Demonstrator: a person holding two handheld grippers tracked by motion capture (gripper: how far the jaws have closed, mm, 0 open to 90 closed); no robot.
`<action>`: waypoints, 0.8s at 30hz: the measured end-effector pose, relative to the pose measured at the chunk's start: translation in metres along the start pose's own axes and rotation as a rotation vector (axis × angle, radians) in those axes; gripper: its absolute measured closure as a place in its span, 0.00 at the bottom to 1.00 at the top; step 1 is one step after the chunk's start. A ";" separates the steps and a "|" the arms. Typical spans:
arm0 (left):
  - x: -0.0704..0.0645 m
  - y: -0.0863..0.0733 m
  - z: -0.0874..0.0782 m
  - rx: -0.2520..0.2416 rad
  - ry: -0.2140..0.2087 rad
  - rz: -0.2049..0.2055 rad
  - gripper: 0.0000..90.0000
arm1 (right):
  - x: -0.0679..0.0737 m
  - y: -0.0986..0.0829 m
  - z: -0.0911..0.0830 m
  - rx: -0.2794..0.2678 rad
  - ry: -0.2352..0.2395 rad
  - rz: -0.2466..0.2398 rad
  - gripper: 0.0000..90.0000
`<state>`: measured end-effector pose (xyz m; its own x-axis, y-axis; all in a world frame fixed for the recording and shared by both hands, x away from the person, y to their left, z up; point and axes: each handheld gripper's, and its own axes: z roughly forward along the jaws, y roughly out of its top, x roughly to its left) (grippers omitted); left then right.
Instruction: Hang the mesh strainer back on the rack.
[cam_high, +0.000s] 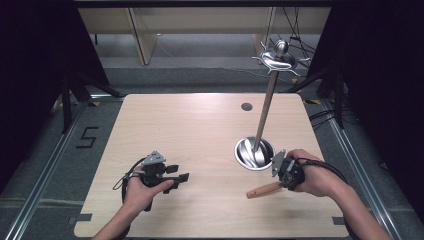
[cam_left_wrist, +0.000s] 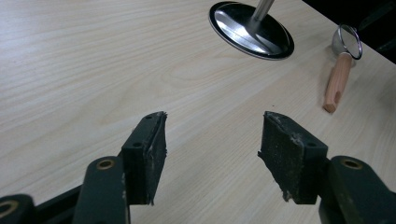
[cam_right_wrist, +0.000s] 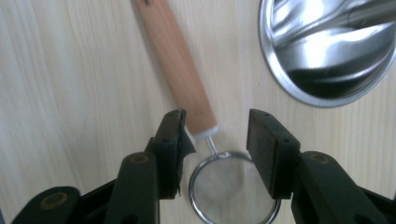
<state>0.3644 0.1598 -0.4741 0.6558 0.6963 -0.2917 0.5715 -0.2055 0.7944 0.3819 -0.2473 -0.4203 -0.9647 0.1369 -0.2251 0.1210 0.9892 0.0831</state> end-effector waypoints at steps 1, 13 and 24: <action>0.000 -0.001 0.000 0.004 -0.007 0.007 0.44 | -0.004 -0.001 0.001 0.004 0.005 -0.060 0.62; 0.001 -0.002 -0.003 0.002 0.002 0.005 0.44 | -0.003 0.005 0.017 -0.013 0.030 -0.117 0.60; 0.001 -0.002 -0.003 0.005 -0.001 0.002 0.44 | -0.004 0.005 0.038 0.053 0.044 -0.150 0.60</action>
<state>0.3626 0.1628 -0.4746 0.6575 0.6952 -0.2905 0.5724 -0.2102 0.7926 0.3956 -0.2411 -0.4561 -0.9821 -0.0137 -0.1881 -0.0140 0.9999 0.0006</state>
